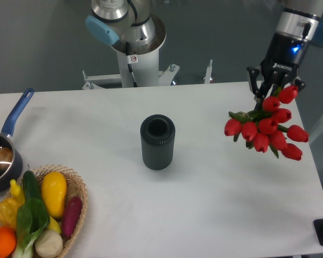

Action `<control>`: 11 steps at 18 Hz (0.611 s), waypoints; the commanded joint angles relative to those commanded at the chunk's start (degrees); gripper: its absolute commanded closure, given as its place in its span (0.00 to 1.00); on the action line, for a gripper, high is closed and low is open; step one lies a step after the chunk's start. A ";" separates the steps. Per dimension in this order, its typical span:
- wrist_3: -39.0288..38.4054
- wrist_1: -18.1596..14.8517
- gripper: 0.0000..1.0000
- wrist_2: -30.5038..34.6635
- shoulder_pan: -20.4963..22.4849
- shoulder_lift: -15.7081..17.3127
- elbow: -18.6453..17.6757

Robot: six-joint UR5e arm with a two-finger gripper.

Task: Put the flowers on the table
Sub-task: 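Carry the held red tulips away from the vase and lower them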

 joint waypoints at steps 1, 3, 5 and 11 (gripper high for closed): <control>0.00 0.26 0.73 0.45 -0.18 -0.26 0.00; 0.18 0.97 0.73 0.54 -0.27 -0.88 0.00; 0.18 1.14 0.73 0.72 -0.97 -1.84 0.00; 1.66 1.23 0.72 4.74 -3.43 -4.39 0.00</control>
